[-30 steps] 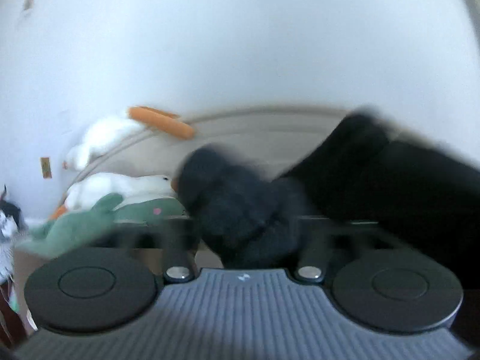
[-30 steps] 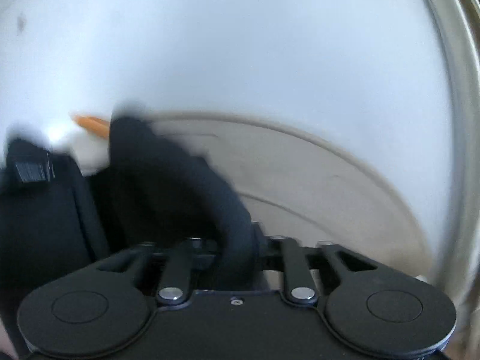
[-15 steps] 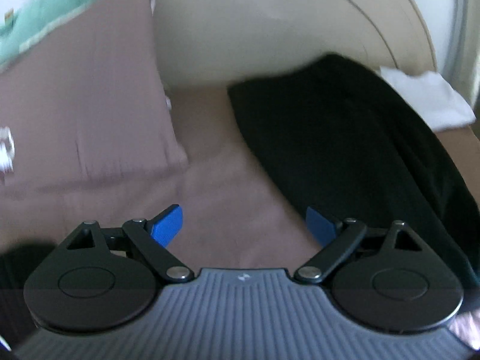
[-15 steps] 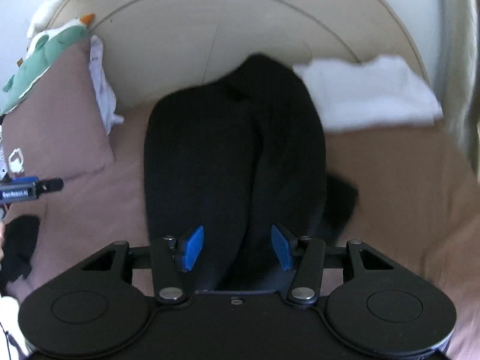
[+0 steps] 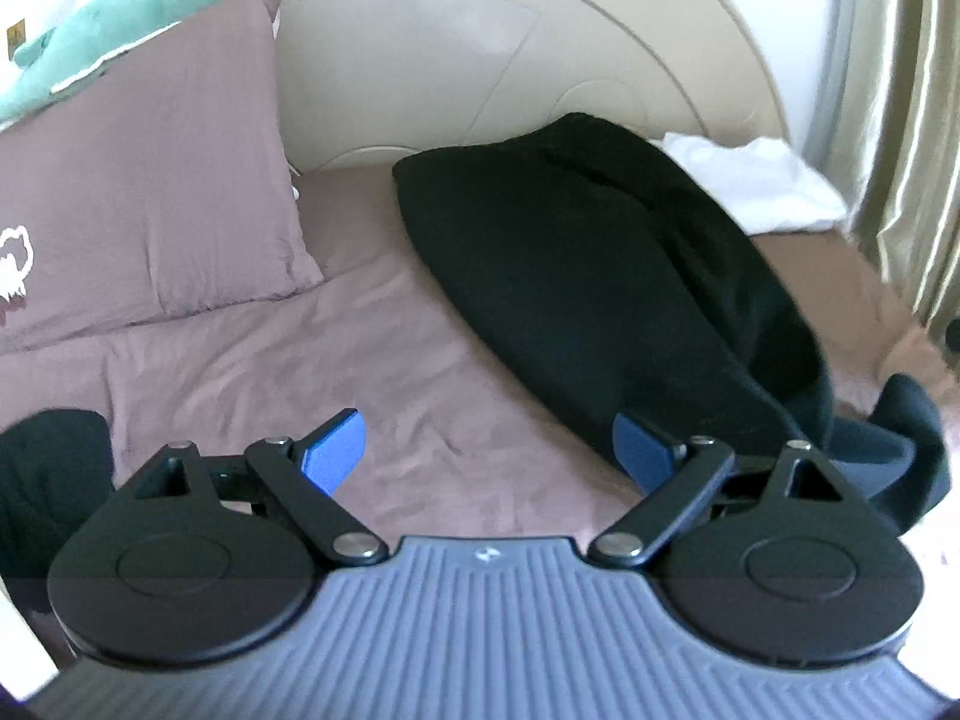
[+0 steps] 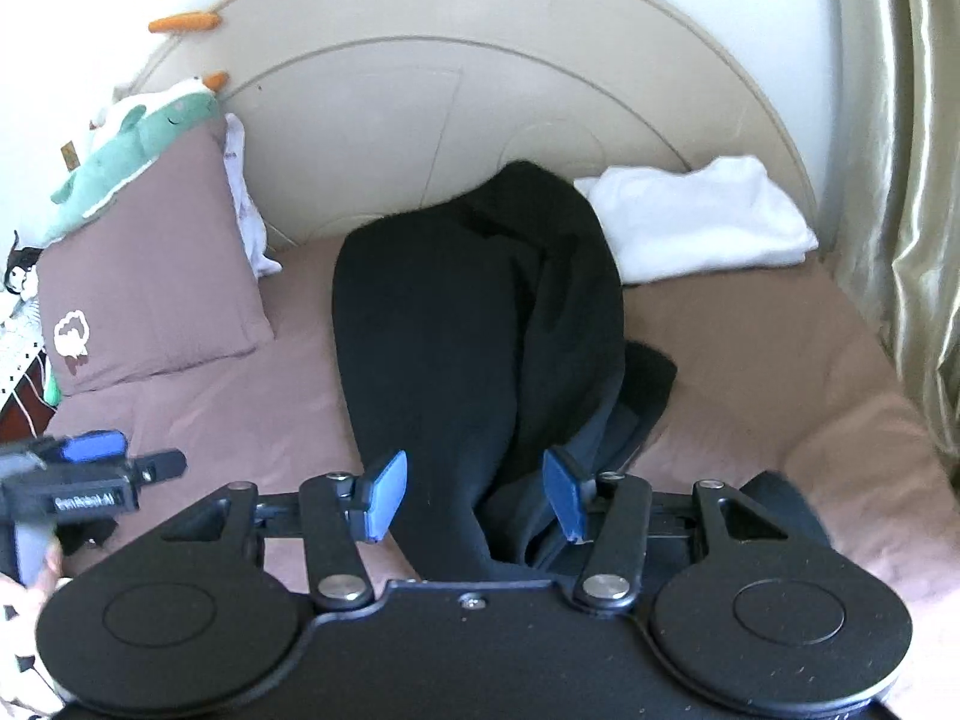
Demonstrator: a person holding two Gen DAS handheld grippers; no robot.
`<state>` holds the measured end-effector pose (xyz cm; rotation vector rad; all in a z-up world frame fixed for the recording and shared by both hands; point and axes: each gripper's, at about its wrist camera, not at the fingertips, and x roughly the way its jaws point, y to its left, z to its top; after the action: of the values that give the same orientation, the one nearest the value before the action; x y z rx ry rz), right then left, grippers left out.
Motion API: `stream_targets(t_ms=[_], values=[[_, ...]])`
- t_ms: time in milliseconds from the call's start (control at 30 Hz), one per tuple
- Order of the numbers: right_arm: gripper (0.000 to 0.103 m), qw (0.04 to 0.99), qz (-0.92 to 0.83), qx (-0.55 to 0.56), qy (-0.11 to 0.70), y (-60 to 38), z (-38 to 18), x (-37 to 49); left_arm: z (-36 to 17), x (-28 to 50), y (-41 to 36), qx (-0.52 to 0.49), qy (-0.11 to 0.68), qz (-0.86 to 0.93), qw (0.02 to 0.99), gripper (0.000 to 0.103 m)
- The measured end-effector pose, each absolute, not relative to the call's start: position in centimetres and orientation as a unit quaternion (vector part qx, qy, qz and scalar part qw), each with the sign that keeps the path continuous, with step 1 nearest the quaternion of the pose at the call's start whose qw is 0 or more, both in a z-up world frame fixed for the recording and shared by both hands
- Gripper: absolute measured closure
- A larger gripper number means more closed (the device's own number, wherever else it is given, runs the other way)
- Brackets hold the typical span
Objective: Fold clothes
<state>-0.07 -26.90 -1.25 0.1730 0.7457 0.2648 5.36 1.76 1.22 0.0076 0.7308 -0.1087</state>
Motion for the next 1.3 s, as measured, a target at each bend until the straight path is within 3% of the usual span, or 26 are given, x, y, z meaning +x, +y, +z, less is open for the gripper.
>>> stream_targets(t_ms=[200,367,567,667,833,900,1000,1100,1167,1300], values=[[0.047,0.893,0.119,0.198,0.387,-30.4,3.7,1.1,2.2,4.8,2.8,-0.034,0.423,-0.052,0.904,0.013],[0.047,0.859,0.106,0.298,0.402,-33.5,8.0,2.2,2.3,4.7,3.8,-0.073,0.418,-0.07,0.903,0.012],[0.046,0.875,0.062,0.243,0.414,-31.1,14.2,1.7,1.4,4.3,4.5,-0.179,0.4,-0.096,0.894,0.012],[0.038,0.882,0.04,0.211,0.42,-29.8,17.3,1.4,1.9,4.3,3.1,-0.17,0.394,-0.11,0.897,0.012],[0.038,0.89,0.004,0.158,0.428,-27.6,22.5,0.8,2.8,3.6,0.7,-0.148,0.382,-0.102,0.907,0.012],[0.042,0.892,-0.011,0.137,0.43,-26.7,24.6,0.6,3.1,2.8,-1.1,-0.11,0.373,-0.077,0.918,0.012],[0.048,0.88,0.001,0.119,0.461,-25.7,21.9,0.7,3.5,1.4,-4.2,-0.042,0.363,-0.048,0.93,0.012],[0.067,0.87,0.001,0.098,0.482,-25.4,18.9,0.8,4.9,0.2,-4.9,-0.051,0.338,-0.003,0.94,0.012],[0.085,0.868,-0.011,0.07,0.491,-25.2,17.5,1.2,6.3,-0.1,-5.0,-0.056,0.324,0.034,0.944,0.012],[0.087,0.865,-0.017,0.037,0.5,-24.8,16.6,3.0,10.8,0.5,-4.7,-0.04,0.311,0.097,0.944,0.011]])
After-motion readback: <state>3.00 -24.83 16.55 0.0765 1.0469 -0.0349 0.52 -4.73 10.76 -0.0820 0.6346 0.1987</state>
